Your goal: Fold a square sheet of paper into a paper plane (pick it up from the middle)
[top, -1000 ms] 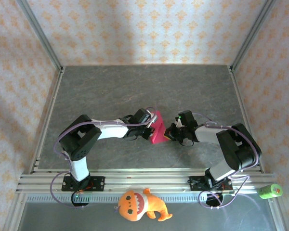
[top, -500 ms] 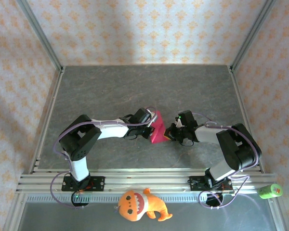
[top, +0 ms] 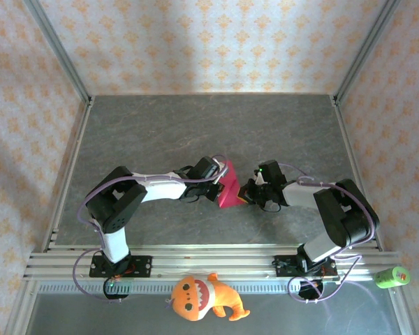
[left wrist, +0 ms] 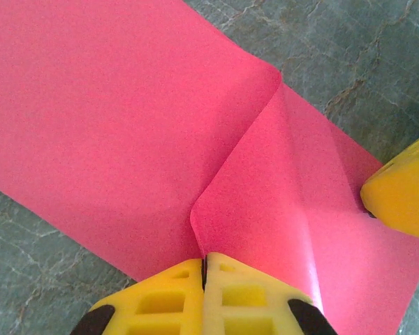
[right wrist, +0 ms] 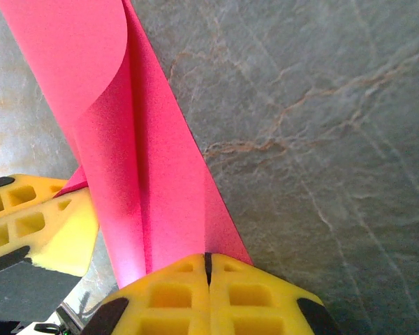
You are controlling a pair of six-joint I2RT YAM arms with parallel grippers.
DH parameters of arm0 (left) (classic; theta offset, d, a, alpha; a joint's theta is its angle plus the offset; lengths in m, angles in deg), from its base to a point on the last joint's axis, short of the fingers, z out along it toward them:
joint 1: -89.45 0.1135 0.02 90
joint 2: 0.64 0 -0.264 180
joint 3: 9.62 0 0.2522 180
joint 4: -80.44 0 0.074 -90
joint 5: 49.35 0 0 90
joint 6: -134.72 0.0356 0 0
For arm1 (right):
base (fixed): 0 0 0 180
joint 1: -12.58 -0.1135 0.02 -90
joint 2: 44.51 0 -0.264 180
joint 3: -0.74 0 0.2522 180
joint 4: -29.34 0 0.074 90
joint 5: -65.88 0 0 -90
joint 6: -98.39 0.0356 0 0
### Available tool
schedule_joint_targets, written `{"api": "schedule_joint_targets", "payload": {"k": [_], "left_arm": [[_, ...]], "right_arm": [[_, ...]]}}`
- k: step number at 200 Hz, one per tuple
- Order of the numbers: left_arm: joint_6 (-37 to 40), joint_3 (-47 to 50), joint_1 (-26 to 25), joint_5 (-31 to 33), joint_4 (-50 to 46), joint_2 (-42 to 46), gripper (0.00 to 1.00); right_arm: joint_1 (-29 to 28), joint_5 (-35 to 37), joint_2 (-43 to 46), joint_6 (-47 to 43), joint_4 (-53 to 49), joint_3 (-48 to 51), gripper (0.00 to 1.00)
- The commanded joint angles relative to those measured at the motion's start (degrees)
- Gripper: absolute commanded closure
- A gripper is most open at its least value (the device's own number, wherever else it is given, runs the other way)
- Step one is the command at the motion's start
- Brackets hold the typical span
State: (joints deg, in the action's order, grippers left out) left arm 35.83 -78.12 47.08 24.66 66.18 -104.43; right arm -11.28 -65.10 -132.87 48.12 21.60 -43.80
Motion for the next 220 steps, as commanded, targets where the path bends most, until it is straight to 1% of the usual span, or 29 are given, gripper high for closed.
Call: {"api": "schedule_joint_targets", "payload": {"k": [1, 86, 127, 151, 175, 220], "left_arm": [[1.01, -0.98, -0.17, 1.03, -1.14, -1.39, 1.0], [0.97, -0.58, -0.61, 1.22, -1.88, -2.17, 1.0], [0.79, -0.13, -0.61, 1.26, -1.46, -2.12, 1.0], [0.67, 0.38, -0.54, 1.29, -1.05, -1.78, 1.0], [0.53, 0.85, -0.6, 1.25, -0.73, -1.66, 1.0], [0.1, 1.26, -0.55, 1.16, -0.19, -1.56, 1.0]], "right_arm": [[-0.06, 4.08, -1.86, -0.56, -4.97, 0.7, 1.0], [-0.07, 3.68, -1.91, -0.4, -4.62, 0.55, 1.0], [-0.05, 1.17, 0.45, 1.07, -2.48, -1.05, 1.0], [0.0, -1.74, 2.27, 3.52, 1.34, -1.93, 1.0], [-0.1, -5.0, 1.84, 6.77, 6.7, -2.32, 1.0], [-0.93, -6.14, -0.45, 8.88, 8.87, -5.26, 1.0]]}}
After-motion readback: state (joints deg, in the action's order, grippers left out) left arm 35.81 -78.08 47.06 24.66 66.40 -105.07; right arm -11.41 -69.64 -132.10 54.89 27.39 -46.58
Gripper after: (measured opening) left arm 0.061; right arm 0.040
